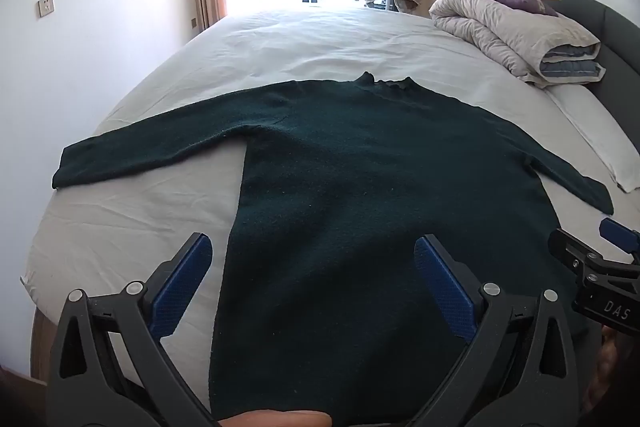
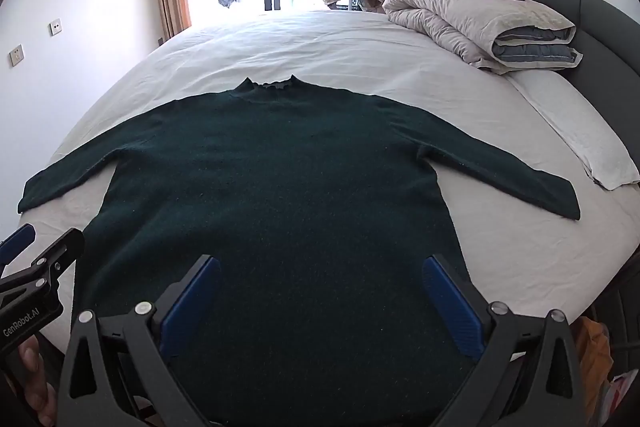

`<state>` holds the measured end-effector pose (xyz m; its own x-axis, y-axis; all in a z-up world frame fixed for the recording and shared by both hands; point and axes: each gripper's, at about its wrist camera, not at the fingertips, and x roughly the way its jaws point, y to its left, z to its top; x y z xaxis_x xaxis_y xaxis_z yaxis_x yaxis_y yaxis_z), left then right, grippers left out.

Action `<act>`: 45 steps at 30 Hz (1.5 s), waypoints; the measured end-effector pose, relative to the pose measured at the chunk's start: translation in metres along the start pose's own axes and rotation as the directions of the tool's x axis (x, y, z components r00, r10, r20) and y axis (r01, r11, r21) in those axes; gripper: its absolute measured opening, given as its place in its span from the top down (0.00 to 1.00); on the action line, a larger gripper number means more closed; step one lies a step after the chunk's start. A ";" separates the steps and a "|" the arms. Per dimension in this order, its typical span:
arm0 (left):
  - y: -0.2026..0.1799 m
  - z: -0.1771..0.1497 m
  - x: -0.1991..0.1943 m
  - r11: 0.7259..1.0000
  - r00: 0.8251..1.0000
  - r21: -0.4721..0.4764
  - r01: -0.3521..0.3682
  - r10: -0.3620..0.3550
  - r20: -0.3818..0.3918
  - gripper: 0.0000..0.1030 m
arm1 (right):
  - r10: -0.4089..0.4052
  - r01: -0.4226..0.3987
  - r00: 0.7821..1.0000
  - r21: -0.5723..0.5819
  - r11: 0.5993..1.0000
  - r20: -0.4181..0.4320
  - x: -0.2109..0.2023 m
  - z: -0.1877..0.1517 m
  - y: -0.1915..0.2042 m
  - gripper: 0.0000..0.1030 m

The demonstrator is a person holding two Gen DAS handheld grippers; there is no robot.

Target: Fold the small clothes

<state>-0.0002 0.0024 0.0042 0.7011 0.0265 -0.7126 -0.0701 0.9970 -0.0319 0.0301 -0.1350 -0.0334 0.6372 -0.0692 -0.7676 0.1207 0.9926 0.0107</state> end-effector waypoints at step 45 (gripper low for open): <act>0.002 -0.004 0.008 1.000 1.000 0.001 -0.003 0.003 -0.003 0.00 | -0.005 0.005 1.000 -0.008 1.000 -0.012 0.003 -0.007 0.000 0.00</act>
<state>0.0024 0.0042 -0.0041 0.6989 0.0292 -0.7146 -0.0714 0.9970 -0.0291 0.0267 -0.1348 -0.0406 0.6275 -0.0732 -0.7752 0.1179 0.9930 0.0017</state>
